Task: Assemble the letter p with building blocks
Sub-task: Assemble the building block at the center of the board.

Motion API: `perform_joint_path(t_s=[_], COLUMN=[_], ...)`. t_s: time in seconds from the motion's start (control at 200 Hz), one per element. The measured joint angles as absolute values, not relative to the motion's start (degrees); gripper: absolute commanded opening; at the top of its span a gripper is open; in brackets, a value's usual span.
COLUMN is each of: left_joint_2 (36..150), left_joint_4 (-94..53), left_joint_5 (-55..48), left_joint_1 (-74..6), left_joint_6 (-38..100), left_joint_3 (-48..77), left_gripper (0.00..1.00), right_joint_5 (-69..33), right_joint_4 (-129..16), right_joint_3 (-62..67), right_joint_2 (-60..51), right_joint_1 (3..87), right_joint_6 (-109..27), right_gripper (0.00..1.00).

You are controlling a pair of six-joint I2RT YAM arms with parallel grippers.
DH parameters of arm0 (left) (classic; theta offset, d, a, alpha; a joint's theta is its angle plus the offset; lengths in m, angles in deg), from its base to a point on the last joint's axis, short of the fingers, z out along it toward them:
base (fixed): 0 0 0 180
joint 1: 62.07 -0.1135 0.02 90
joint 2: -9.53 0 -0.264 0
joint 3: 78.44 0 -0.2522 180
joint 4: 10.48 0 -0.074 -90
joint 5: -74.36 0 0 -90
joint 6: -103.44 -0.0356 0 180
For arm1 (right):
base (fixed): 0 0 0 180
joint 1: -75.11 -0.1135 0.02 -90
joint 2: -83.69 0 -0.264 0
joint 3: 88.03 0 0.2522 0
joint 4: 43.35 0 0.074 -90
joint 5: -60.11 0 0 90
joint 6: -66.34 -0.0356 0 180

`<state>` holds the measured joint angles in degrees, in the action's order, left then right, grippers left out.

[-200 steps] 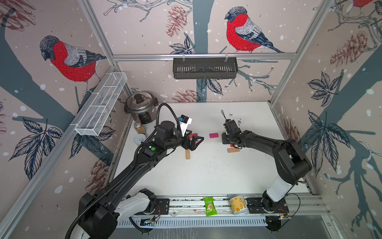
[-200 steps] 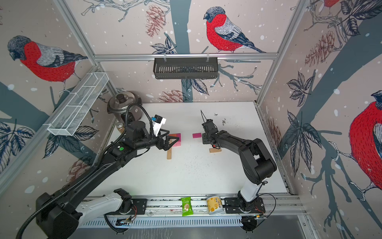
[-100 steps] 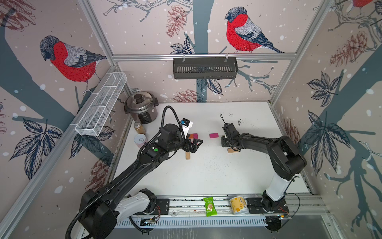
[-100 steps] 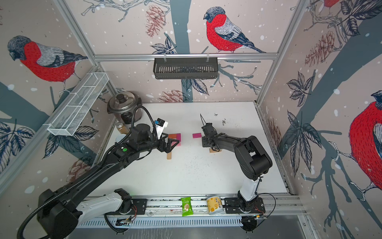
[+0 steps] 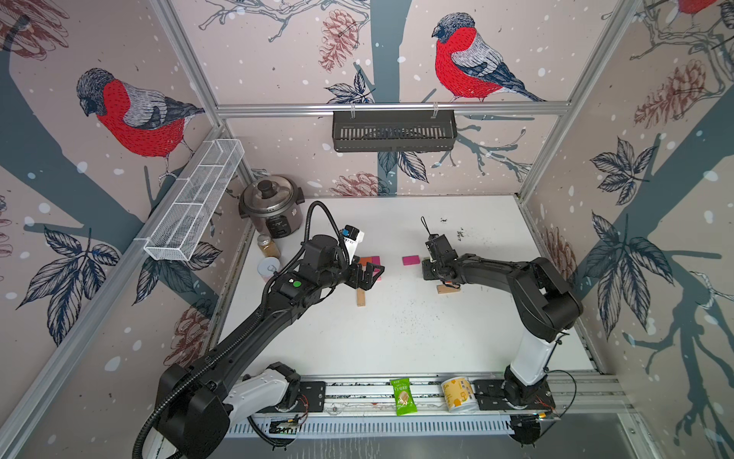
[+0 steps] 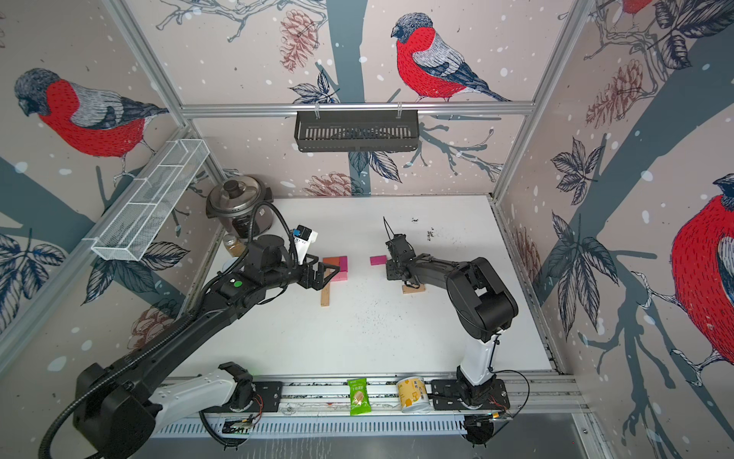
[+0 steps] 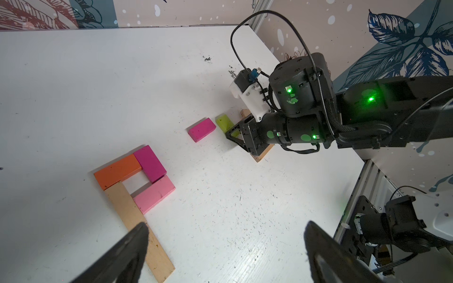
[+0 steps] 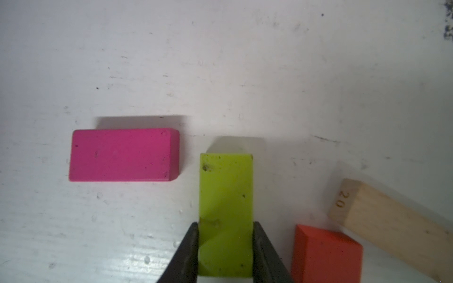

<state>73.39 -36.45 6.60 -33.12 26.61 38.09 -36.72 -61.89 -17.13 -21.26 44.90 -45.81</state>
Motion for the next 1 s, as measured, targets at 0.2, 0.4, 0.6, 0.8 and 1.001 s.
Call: perform_joint_path(t_s=[0.2, 0.4, 0.6, 0.8, 1.001], left_joint_2=[73.63, 74.0, 74.04, 74.15, 74.19], left_joint_4=[-36.45, -36.47, -36.47, -36.49, -36.49], left_joint_5=[6.82, 7.04, 7.24, 7.24, 7.22], left_joint_1=[-33.38, -33.4, -33.47, -33.47, -33.47], left_joint_6=[26.63, 26.63, 26.63, 26.63, 26.61], left_joint_3=[38.09, 38.09, 38.09, 38.09, 38.09], left_gripper=[0.98, 0.98, 0.98, 0.98, 0.98], right_joint_5=[-36.55, -36.13, -35.43, -32.5, -29.53], right_joint_4=[-61.03, -60.71, -61.43, -61.47, -61.16], right_joint_3=[-16.54, -16.54, -16.93, -17.02, -18.33], right_joint_2=[-22.07, -22.04, -20.45, -16.27, -11.18], right_joint_1=[44.9, 44.9, 44.94, 45.53, 49.11], right_joint_6=[-45.81, -45.81, -45.86, -46.01, -46.49], right_gripper=[0.39, 0.47, 0.58, 0.62, 0.51])
